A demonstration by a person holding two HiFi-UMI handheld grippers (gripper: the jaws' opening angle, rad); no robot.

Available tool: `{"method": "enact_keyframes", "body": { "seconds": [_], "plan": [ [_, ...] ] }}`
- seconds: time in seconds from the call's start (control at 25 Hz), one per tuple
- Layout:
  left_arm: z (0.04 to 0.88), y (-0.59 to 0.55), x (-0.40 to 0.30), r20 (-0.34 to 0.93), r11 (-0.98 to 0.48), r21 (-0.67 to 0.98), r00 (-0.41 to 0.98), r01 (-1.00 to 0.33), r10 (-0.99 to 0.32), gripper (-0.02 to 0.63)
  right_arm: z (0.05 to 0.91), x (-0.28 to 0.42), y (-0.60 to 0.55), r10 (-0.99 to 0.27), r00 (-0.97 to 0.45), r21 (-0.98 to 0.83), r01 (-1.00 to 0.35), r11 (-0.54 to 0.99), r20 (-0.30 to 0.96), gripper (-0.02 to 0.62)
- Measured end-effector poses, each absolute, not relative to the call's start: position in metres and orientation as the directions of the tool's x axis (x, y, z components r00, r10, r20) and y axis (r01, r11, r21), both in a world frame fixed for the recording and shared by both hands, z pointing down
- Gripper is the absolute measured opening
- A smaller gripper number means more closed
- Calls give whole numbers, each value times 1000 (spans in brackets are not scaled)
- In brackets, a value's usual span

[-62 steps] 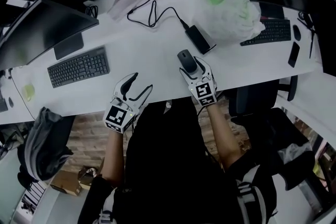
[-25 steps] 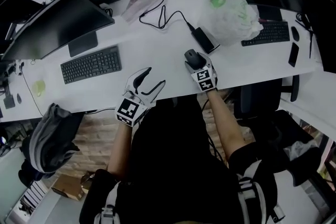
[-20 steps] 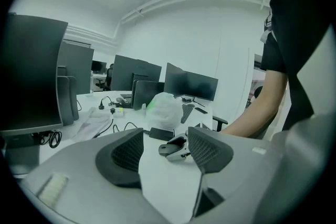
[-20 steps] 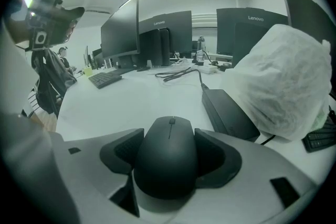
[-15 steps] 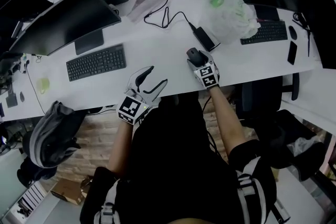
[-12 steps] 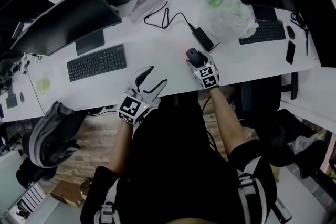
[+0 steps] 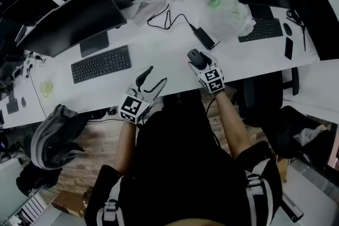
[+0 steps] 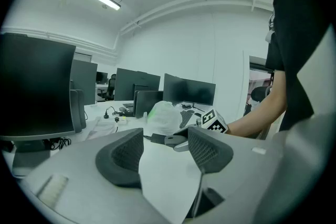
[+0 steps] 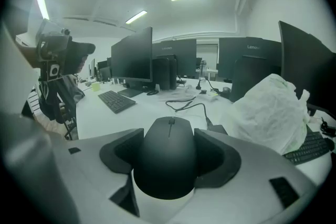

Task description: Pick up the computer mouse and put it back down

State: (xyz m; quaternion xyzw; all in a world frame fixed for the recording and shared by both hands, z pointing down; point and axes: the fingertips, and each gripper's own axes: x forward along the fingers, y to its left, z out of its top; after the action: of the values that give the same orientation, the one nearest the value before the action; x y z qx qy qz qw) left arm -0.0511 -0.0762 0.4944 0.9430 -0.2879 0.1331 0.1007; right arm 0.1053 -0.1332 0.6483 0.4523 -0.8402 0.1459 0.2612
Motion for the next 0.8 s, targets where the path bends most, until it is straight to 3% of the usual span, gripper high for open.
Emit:
{"method": "enact_keyframes", "body": {
  "seconds": [0.8],
  "plan": [
    [486,-69,-85,272,-805,105,796,-584,-541,252,522,59,-93,-783,-500,12,-840,542,369,298]
  ]
}}
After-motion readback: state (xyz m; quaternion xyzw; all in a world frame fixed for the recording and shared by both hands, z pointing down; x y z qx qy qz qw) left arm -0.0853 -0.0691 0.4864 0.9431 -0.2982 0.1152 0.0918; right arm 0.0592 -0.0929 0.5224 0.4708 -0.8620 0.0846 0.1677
